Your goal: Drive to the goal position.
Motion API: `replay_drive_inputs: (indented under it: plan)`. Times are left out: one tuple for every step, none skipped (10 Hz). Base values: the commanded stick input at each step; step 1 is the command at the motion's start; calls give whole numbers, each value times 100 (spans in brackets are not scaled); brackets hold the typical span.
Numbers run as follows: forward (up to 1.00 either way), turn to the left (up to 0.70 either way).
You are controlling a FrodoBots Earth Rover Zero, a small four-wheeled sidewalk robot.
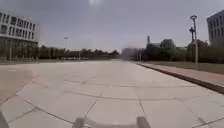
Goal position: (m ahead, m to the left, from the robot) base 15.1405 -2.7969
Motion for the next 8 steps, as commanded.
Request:
replay_drive_inputs:
  plan:
    - [70,0]
    - [70,0]
    - [70,0]
    - [70,0]
    - [70,0]
    - [70,0]
    - [70,0]
    - [70,0]
